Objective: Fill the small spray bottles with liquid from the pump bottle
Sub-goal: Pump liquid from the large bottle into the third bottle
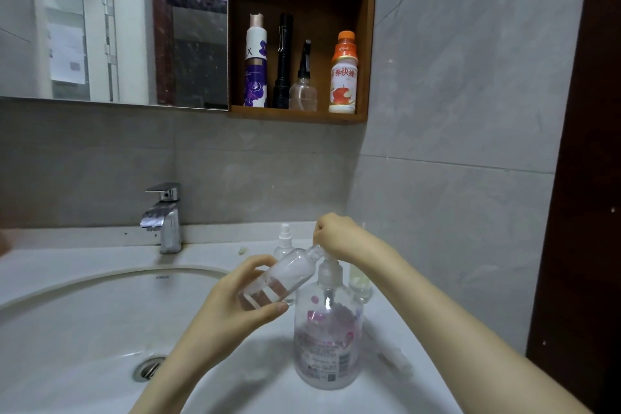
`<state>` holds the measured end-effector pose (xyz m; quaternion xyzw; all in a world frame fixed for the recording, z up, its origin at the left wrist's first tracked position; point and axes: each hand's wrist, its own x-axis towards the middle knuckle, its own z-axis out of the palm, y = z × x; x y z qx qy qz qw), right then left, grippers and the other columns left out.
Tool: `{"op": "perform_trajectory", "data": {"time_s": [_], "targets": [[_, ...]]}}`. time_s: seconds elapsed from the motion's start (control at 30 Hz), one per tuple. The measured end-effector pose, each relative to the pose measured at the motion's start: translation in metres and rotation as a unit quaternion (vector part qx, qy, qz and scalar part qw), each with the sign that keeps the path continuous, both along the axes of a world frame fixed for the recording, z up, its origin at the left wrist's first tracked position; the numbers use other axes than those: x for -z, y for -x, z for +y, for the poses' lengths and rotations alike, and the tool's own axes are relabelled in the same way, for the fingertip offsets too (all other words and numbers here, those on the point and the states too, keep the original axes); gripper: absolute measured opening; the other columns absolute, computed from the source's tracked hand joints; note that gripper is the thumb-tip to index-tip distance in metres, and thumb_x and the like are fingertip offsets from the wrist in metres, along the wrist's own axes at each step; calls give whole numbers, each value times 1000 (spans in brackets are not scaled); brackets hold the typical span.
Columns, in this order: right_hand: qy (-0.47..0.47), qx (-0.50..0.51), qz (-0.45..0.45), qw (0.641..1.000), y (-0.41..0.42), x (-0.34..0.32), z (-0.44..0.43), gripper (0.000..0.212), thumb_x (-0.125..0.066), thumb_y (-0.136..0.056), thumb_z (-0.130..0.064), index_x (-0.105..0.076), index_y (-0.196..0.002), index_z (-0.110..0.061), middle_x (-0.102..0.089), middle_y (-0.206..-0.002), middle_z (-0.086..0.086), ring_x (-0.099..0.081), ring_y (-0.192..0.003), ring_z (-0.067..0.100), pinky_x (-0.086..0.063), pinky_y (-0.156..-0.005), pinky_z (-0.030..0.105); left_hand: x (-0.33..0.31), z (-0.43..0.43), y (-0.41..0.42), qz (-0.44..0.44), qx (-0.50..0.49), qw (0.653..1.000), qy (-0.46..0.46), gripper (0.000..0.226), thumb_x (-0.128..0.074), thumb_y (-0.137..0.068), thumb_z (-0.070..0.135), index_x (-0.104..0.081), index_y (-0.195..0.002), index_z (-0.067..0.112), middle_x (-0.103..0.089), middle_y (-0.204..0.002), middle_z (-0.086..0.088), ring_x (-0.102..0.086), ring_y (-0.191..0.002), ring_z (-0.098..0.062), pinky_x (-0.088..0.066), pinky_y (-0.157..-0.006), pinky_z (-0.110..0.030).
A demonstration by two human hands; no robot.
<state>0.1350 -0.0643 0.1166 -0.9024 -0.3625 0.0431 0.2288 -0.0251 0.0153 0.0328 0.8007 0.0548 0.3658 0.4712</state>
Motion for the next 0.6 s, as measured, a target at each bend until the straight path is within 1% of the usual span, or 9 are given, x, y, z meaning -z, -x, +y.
{"op": "perform_trajectory", "data": {"time_s": [0.07,0.1,0.13,0.2,0.27,0.33,0.4,0.47,0.6], "targets": [[-22,1,-11,1000,2,-4,-5,19,-38,-87,-5,-47,-70,-8,-46,-78,10,-41,-72,28,-33,-57,27,-5,-1,0,1,-9,1000,-5,42,-78,-71,-4,-61,-98,23,-67,-89,-6,-59,-64,3,-43,-60,-6],[-32,1,-18,999,3,-6,-7,24,-37,-87,-6,-36,-64,-11,-39,-71,7,-37,-67,26,-28,-52,27,-8,-2,1,3,-12,1000,-14,42,-75,-71,-8,-60,-99,20,-66,-90,-4,-58,-62,5,-43,-58,-5],[-40,-1,-23,999,4,-8,-9,27,-36,-87,-7,-30,-62,-13,-36,-69,6,-34,-62,24,-24,-50,27,-11,-3,1,3,-13,1000,-25,42,-74,-71,-9,-59,-98,19,-65,-91,-2,-58,-62,5,-42,-57,-5],[-47,-3,-13,999,6,-8,-12,25,-37,-89,-7,-35,-64,-12,-42,-75,9,-34,-58,23,-27,-50,27,-13,-5,2,6,-12,999,-40,42,-74,-71,-9,-58,-98,19,-65,-92,-1,-58,-63,6,-41,-57,-5],[-43,1,11,999,4,-4,-10,16,-40,-91,-6,-54,-84,-5,-53,-96,16,-45,-71,26,-36,-62,27,-10,-6,3,7,-4,1000,-24,42,-74,-71,-9,-59,-99,18,-65,-92,-4,-58,-63,5,-42,-57,-6],[-35,7,24,999,2,0,-7,20,-41,-92,-5,-59,-102,-1,-55,-105,18,-47,-82,29,-36,-70,27,-6,-7,3,10,10,1000,-6,41,-77,-71,-6,-61,-98,21,-66,-91,-9,-58,-63,3,-43,-58,-7],[-14,9,8,1000,1,1,-3,17,-40,-90,-3,-55,-83,-4,-52,-87,12,-45,-78,29,-35,-67,27,-3,-5,2,6,14,1000,2,39,-79,-65,9,-62,-93,31,-68,-92,-6,-59,-65,0,-45,-62,-10],[0,17,-12,1000,3,0,-3,24,-38,-88,-3,-40,-65,-9,-42,-72,7,-40,-73,28,-31,-58,28,-3,-4,2,6,10,1000,9,40,-74,-60,18,-60,-91,39,-67,-93,3,-60,-67,-2,-47,-64,-11],[-13,7,-32,999,5,-8,-10,29,-40,-88,-11,-29,-61,-14,-36,-67,4,-31,-56,21,-23,-49,27,-8,-7,5,2,18,1000,22,40,-74,-60,17,-61,-91,38,-67,-91,6,-60,-67,0,-47,-62,-11]]}}
